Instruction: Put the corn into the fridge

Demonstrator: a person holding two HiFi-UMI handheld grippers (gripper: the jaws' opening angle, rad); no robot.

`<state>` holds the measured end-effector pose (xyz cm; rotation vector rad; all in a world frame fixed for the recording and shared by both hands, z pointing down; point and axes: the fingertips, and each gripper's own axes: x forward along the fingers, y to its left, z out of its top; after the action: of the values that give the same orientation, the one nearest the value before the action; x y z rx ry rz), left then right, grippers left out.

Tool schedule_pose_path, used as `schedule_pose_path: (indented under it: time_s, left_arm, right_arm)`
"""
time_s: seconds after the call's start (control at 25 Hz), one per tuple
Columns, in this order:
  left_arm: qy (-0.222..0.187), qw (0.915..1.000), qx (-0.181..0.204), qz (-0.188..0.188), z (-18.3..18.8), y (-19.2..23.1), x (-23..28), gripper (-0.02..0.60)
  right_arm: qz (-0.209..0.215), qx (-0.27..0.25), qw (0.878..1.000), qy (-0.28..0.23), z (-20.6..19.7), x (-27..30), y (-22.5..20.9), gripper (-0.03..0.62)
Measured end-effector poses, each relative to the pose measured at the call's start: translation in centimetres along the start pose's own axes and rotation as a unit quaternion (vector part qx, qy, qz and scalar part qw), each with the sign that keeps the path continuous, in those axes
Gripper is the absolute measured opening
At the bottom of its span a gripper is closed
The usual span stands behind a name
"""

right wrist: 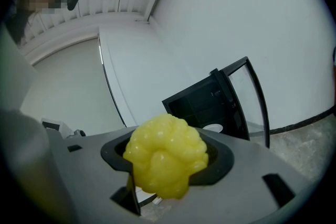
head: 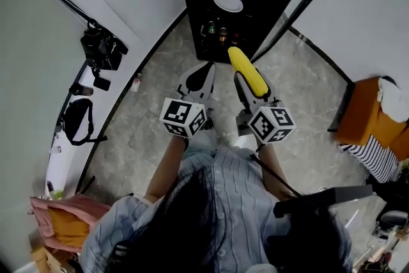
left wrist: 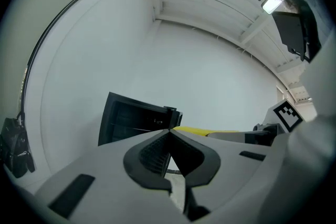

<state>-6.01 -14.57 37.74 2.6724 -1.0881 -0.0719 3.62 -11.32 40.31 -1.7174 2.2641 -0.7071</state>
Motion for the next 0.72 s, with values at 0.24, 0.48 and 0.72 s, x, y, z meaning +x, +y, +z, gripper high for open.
schedule_pose_path:
  time_s: [0.24,0.48,0.72]
  left_arm:
    - [0.019,0.9996,-0.015,-0.013,-0.9,2.8,0.9,0.008]
    - [0.031,0.9990,-0.025,-0.019,-1.9,3.8,1.7,0.006]
    - [0.041,0.9987,-0.030,-0.010,-3.1,4.5,2.5,0.006]
  right_arm:
    - [-0.032,0.008,0.999,0.001,-0.8,2.2,-0.8,0.258]
    - [-0.050,0.017,0.999,0.006,-1.3,3.0,-2.1,0.258]
    - [-0.059,0.012,0.998,0.013,-1.2,4.9,-4.2,0.259]
